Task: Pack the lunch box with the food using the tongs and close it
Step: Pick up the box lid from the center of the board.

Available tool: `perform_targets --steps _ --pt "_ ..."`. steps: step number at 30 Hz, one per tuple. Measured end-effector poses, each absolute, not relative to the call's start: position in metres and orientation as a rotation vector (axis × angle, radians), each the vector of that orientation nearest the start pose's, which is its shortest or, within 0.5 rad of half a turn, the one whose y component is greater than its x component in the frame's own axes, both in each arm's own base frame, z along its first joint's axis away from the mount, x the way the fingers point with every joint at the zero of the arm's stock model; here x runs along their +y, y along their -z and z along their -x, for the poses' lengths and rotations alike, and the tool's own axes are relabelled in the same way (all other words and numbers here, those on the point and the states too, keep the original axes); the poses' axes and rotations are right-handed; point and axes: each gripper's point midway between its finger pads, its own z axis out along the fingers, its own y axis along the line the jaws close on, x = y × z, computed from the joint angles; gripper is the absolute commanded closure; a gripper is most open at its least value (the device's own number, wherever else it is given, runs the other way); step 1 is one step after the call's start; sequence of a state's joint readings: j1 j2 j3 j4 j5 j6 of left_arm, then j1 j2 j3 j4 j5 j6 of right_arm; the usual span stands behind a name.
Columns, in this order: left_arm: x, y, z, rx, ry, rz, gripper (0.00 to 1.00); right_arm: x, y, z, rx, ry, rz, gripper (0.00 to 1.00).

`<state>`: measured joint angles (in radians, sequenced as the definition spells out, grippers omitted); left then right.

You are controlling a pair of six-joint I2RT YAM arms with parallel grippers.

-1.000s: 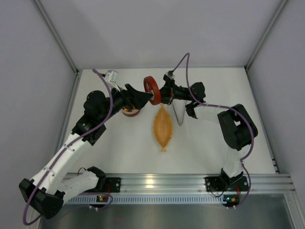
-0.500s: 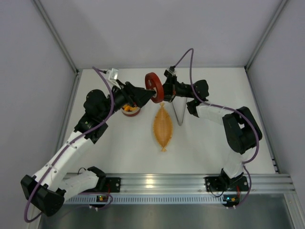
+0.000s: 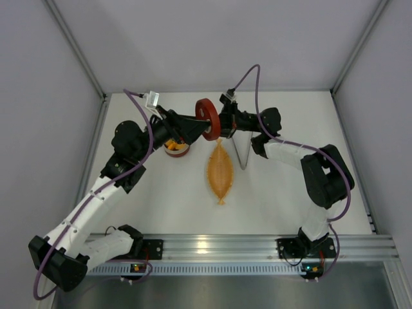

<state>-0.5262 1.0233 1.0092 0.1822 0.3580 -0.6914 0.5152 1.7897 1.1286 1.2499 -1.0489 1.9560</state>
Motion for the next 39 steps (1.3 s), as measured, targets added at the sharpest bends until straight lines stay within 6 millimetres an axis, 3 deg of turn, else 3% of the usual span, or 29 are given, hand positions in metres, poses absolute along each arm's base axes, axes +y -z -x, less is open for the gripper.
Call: perform_targets --steps 18,27,39 --pt "-0.237 -0.416 -0.255 1.482 1.184 -0.177 0.02 0.354 -0.361 -0.262 1.792 -2.439 0.298 1.0" --pt "-0.234 -0.409 -0.253 1.501 1.17 -0.173 0.02 0.355 -0.366 -0.262 1.754 -2.415 0.34 1.0" --pt "-0.233 -0.419 -0.236 1.464 1.206 -0.22 0.03 0.355 -0.366 -0.262 1.747 -2.407 0.349 1.0"
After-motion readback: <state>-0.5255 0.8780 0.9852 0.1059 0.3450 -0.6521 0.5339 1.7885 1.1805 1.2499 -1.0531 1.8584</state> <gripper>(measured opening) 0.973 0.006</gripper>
